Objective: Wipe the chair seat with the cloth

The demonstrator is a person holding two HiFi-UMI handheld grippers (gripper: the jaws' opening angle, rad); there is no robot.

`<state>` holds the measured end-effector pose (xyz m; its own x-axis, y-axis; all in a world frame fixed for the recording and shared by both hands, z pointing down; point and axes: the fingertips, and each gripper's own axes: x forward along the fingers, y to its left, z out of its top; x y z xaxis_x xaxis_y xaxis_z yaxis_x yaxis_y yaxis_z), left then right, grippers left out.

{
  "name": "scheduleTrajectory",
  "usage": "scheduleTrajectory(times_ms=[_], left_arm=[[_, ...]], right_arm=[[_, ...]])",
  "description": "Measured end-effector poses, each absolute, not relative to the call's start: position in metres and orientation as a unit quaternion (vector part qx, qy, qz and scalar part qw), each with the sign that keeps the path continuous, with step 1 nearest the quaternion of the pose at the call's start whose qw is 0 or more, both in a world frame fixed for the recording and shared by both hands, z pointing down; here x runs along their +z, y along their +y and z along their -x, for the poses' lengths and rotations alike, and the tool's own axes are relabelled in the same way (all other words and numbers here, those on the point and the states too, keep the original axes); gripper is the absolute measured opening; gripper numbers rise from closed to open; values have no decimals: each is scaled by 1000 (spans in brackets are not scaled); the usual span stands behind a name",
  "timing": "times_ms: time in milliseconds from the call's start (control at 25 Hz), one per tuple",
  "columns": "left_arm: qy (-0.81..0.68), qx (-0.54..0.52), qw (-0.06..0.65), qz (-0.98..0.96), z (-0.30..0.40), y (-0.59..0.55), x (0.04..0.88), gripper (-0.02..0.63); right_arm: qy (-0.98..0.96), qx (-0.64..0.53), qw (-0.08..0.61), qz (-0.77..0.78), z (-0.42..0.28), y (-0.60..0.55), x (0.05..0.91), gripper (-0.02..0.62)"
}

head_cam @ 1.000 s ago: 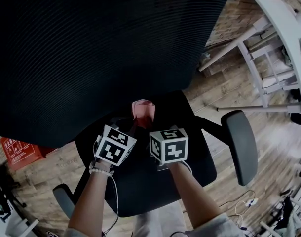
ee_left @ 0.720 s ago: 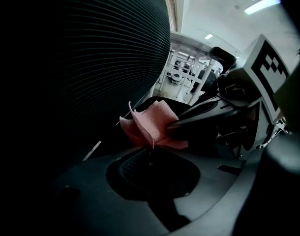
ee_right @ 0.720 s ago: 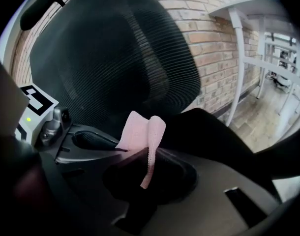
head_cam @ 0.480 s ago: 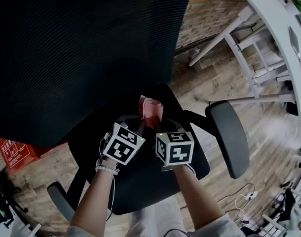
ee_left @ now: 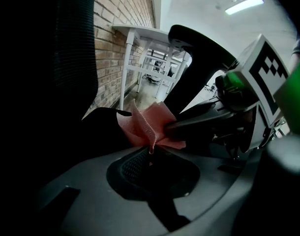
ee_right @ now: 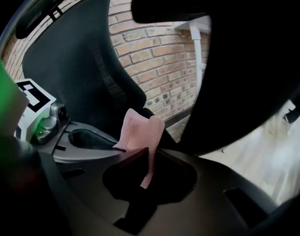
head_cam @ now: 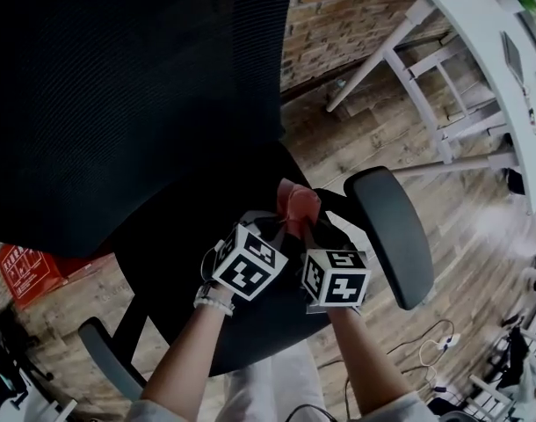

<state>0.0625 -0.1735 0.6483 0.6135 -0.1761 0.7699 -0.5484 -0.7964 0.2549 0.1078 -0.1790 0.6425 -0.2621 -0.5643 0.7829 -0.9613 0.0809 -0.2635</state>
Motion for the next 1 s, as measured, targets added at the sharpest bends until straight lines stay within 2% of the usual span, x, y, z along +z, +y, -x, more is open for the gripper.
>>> scheduleTrajectory(times_ms=[440, 1000], left_arm=[[-186, 379, 245, -873, -86, -154, 643, 37], [-231, 391, 263, -851, -6, -153, 652, 37]], right_arm=[[-680, 387, 268, -562, -129, -157, 637, 52], [-717, 380, 301, -501, -50, -161, 646, 52]])
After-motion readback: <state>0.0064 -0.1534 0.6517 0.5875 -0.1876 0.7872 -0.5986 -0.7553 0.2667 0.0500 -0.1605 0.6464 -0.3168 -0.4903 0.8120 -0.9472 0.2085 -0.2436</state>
